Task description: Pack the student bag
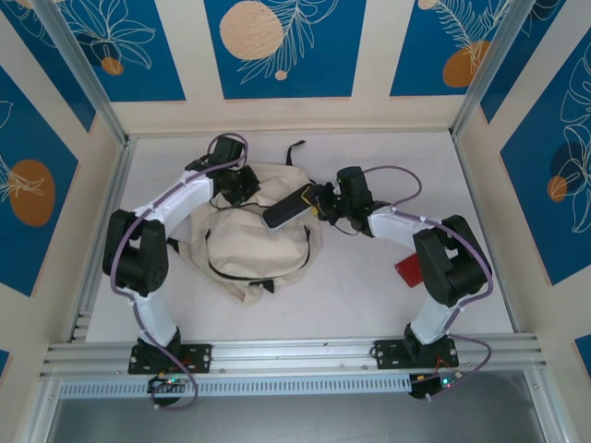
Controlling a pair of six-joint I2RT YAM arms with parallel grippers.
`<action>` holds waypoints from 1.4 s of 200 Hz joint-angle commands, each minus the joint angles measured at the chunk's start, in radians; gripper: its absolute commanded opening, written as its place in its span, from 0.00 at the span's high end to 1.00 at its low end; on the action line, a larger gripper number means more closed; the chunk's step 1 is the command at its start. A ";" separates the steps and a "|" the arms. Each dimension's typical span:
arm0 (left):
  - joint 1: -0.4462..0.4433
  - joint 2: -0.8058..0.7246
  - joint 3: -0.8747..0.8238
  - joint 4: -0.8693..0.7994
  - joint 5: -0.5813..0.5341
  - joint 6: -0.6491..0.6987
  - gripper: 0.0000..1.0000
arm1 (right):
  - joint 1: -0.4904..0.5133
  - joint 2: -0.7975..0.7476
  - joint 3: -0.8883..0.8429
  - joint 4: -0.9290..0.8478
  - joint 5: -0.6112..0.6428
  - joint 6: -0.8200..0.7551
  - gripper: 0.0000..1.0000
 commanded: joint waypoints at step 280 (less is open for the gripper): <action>0.003 -0.239 -0.520 0.027 -0.007 0.245 0.50 | -0.029 -0.087 0.026 -0.057 0.085 -0.198 0.65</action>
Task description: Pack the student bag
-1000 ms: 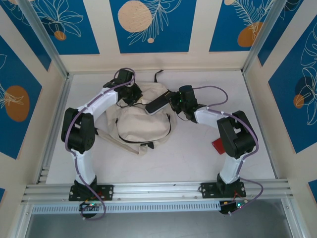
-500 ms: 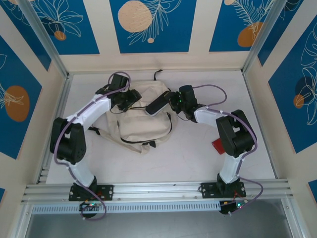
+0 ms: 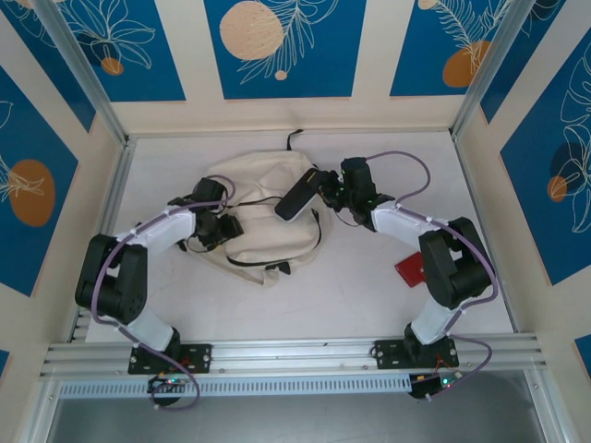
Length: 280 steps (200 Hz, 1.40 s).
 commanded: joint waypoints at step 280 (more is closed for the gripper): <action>-0.209 0.343 0.622 -0.011 -0.062 -0.292 0.45 | -0.181 -0.224 -0.227 0.007 -0.075 -0.045 0.64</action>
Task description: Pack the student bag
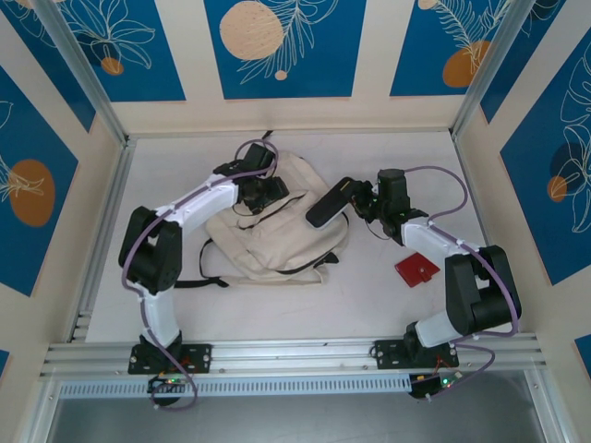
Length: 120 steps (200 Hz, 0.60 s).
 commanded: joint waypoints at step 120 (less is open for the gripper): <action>-0.004 -0.057 0.080 0.001 0.024 -0.005 1.00 | 0.079 0.053 -0.004 0.177 0.093 0.095 0.64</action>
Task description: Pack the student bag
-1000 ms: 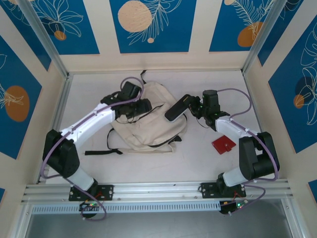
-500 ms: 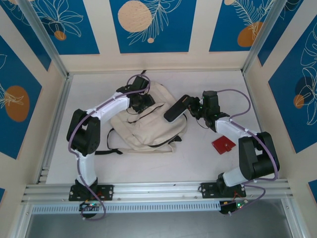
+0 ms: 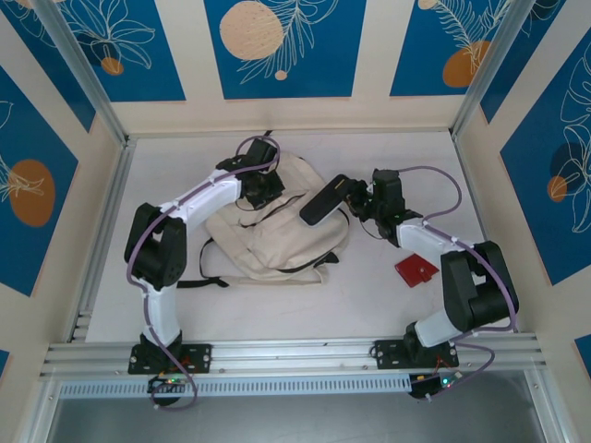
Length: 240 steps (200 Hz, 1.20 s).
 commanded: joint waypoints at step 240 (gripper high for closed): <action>0.043 -0.112 -0.058 0.115 0.128 -0.041 1.00 | 0.211 0.274 0.082 0.364 0.267 0.287 0.63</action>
